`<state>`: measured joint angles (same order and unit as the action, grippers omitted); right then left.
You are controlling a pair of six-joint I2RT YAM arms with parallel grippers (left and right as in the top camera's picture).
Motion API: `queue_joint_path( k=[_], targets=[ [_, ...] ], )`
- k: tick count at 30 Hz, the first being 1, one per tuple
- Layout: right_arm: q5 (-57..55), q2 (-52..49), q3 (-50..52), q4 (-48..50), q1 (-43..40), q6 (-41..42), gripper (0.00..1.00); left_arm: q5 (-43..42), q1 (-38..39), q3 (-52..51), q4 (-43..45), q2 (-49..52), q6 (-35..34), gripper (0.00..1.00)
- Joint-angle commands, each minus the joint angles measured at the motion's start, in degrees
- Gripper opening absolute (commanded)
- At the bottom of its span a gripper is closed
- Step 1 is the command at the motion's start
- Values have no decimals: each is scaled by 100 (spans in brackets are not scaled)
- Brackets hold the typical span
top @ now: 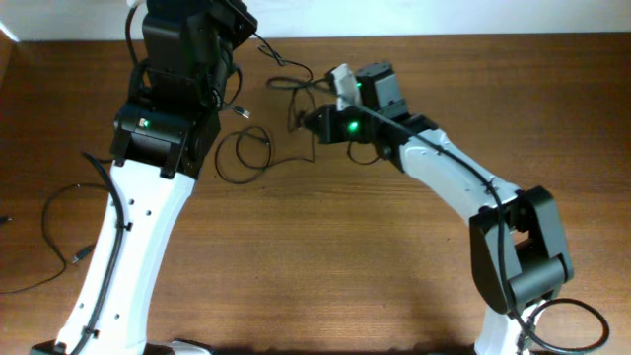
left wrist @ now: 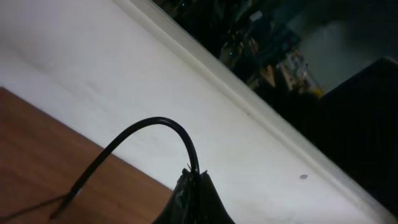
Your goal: Untangle cables
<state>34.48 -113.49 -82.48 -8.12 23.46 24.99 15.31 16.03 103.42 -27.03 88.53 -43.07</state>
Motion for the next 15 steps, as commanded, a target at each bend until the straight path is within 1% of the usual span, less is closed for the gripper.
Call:
queue_joint_path(
  k=[1, 2, 3, 4, 6, 7, 8, 9, 10, 13, 15],
  targets=[
    [334, 599, 9, -774, -501, 140, 4, 101, -46, 131, -229, -13, 1460, 0],
    [297, 789, 9, -1071, -629, 136, 4, 101, -46, 131, -339, -15, 1823, 0],
    [254, 1108, 9, -1517, -852, 24, 4, 103, -48, 131, -557, -13, 2358, 0],
    [195, 1335, 9, -1838, -1036, -81, 4, 103, -57, 131, -675, -13, 2643, 0],
    [-269, 1917, 9, -2723, -1499, -129, 4, 105, -129, 131, -872, -13, 3233, 0],
    [-516, 2199, 9, -3185, -1773, -323, 4, 105, -184, 131, -909, -13, 3412, 0],
    [-713, 2378, 9, -3506, -1987, -413, 4, 107, -282, 131, -935, -13, 3563, 0],
    [-1049, 2618, 9, -4033, -2376, -568, 4, 105, -455, 131, -984, -13, 3659, 0],
    [-1226, 2691, 9, -4336, -2614, -688, 4, 103, -568, 131, -1012, -13, 3657, 0],
    [-1554, 2658, 9, -5029, -3193, -962, 4, 101, -962, 131, -992, -13, 3657, 0],
    [-1757, 2612, 9, -5283, -3432, -1029, 4, 103, -1139, 131, -960, -13, 3729, 0]
  ],
)
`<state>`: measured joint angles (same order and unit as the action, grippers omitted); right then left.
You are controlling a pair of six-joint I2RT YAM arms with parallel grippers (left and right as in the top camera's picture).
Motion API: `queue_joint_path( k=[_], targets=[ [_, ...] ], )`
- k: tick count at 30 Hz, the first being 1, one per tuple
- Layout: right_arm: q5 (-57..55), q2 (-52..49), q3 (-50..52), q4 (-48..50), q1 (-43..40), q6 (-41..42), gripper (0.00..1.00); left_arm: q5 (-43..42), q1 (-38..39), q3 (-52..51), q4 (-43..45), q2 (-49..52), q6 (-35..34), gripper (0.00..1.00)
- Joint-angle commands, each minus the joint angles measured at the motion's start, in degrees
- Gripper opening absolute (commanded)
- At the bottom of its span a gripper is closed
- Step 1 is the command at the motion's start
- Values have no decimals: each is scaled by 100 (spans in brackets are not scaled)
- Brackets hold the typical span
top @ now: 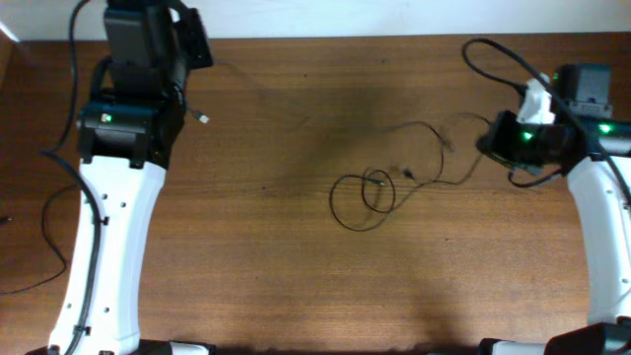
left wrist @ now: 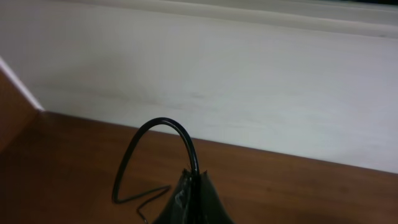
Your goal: Untangle cables
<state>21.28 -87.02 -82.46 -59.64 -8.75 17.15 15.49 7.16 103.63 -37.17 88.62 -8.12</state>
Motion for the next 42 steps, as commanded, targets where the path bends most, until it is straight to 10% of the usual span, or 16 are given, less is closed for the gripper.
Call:
queue_joint_path(
  k=[1, 11, 31, 42],
  targets=[
    [-444, -59, 7, -199, -304, -345, 4, 83, -369, 109, 94, -22, 267, 0],
    [-850, -90, 9, -428, -332, -348, 4, 81, -979, 109, 2527, 24, 1880, 0],
    [-848, -90, 17, -509, -326, -345, 4, -111, -4682, 109, 3126, 1613, 2299, 0],
    [-846, -90, 17, -492, -326, -343, 4, -2218, -4756, 109, 363, 1814, 1910, 4]
  ],
)
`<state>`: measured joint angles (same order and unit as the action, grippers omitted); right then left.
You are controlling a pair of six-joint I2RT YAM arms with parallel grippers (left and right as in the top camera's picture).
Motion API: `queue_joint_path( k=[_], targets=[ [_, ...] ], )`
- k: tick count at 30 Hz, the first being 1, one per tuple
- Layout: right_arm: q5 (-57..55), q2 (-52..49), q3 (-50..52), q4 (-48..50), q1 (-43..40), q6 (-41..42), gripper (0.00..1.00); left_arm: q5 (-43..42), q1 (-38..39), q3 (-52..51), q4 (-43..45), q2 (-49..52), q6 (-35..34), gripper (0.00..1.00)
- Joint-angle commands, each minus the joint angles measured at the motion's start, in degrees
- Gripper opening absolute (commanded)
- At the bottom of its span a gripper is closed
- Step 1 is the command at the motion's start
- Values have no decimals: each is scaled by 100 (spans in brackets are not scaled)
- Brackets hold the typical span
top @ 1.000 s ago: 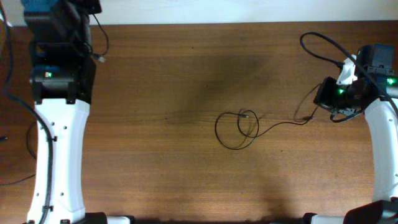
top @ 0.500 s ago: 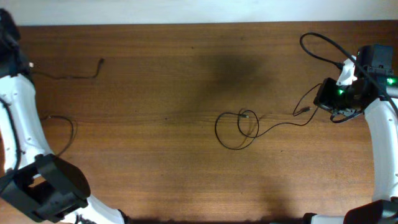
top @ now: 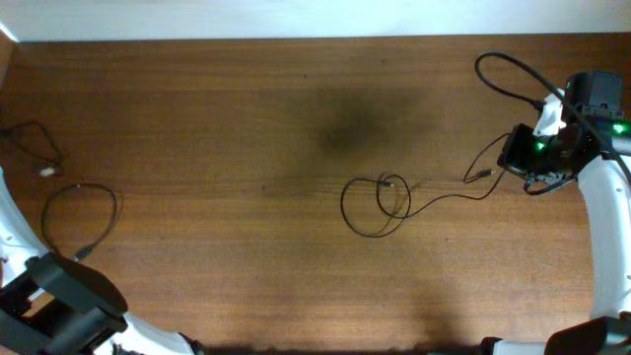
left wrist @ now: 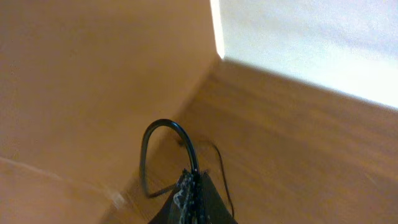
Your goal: Untangle cables
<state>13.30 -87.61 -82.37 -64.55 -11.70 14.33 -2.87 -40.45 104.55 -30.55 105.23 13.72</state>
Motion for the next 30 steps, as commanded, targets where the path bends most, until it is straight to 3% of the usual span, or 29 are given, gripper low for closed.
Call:
queue_joint_path(
  k=[1, 4, 5, 8, 9, 10, 17, 20, 23, 30],
  targets=[
    [-46, -31, 9, 0, -26, -61, 4, -382, 4, 17, -435, 291, -273, 4],
    [-46, -31, 9, -15, -26, -61, 4, -380, 4, 17, -503, 732, -520, 4],
    [-46, -31, 9, -26, -26, -61, 4, -382, 4, 17, -496, 857, -704, 10],
    [-48, -31, 9, -59, -26, -61, 4, -380, 4, 17, -380, 1113, -813, 49],
    [-48, -31, 9, -59, -26, -61, 4, -378, 4, 17, -372, 1156, -811, 80],
    [-48, -31, 9, -59, -26, -61, 4, -380, 4, 17, -361, 1178, -813, 99],
    [-48, -31, 9, -61, -26, -61, 4, -400, 15, 24, -542, 1091, -1137, 99],
    [-48, -31, 9, -63, -26, -61, 4, -881, -2, 24, -581, 844, -1241, 99],
    [-48, -31, 9, -68, -26, -61, 4, -964, -66, 24, -754, 765, -2105, 99],
    [234, -31, 9, 11, 195, -61, 4, -1126, 704, 28, -1274, -302, -2035, 99]
  ],
)
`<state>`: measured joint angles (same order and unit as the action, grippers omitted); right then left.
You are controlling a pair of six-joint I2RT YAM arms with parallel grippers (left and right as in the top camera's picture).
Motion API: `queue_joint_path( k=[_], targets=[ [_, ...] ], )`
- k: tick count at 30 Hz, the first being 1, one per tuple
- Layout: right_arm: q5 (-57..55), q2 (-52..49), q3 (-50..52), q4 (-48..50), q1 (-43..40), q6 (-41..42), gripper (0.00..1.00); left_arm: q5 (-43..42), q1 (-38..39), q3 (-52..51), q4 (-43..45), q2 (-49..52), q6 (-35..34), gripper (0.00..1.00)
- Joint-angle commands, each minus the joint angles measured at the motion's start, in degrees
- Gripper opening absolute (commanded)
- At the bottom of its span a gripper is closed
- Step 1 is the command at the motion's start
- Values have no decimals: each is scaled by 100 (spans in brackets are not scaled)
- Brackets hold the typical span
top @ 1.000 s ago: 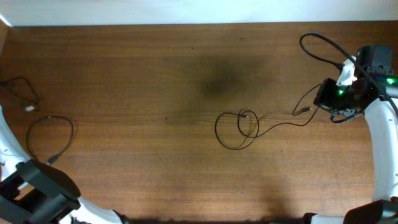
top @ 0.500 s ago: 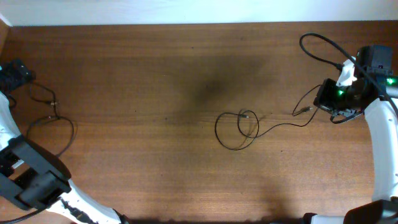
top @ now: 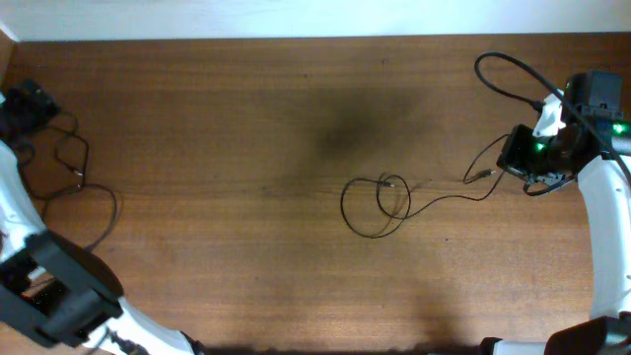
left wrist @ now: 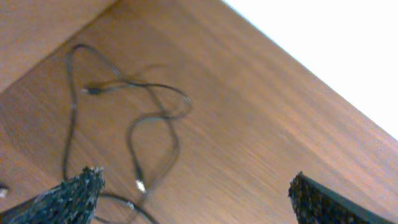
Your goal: Untangle cables
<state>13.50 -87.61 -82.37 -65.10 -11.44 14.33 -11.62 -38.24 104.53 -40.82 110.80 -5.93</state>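
A thick black cable (top: pixel 71 158) lies in loose loops at the table's far left; in the left wrist view this black cable (left wrist: pixel 146 124) rests on the wood below the jaws. My left gripper (top: pixel 25 104) (left wrist: pixel 196 186) hangs open above it, holding nothing. A thin cable with a small coil (top: pixel 380 202) lies at mid table. It runs right up to my right gripper (top: pixel 527 148), whose jaws are hidden under the wrist. One plug end (top: pixel 473 178) lies loose beside it.
A wooden side wall (left wrist: pixel 37 37) borders the table on the left. The white back wall (top: pixel 315 18) runs along the far edge. The right arm's own black lead (top: pixel 503 69) arches over the back right corner.
My left gripper was shut on the black cable; now it is open and the cable lies on the table at the far left. The right arm and thin cable have not moved.
Both grippers were together at the back middle among tangled cables, the left shut on the black one. Then they stood far apart, with a coil at mid table. Later the black cable was at the left edge, still held. Now it lies released.
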Motion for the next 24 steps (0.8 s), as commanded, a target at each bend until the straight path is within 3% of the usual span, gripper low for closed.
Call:
queue_joint_path(
  k=[1, 5, 8, 11, 15, 22, 24],
  targets=[
    [415, -31, 9, 175, 374, -61, 4, -446, 697, 31, -409, -1001, -63, 99],
    [1158, -31, 9, 992, 1574, 122, 4, -1480, 1554, 31, -684, -1069, -44, 99],
    [1843, -31, -101, 2181, 2323, 957, 4, -1558, 2208, 31, -640, -1069, 299, 99],
    [2205, -28, -584, 2745, 2706, 1486, 4, -1558, 2347, 31, -619, -1069, 297, 100],
    [2129, -28, -1021, 2719, 2830, 1532, 4, -1563, 2347, 31, -662, -1069, 297, 100],
    [1687, -1003, -879, 903, 3397, 1416, 4, -1558, 2553, 31, -680, -1067, 299, 98],
    [1685, -1388, -879, 743, 3792, 1397, 10, -1550, 2608, 31, -662, -1064, 302, 98]
  ],
)
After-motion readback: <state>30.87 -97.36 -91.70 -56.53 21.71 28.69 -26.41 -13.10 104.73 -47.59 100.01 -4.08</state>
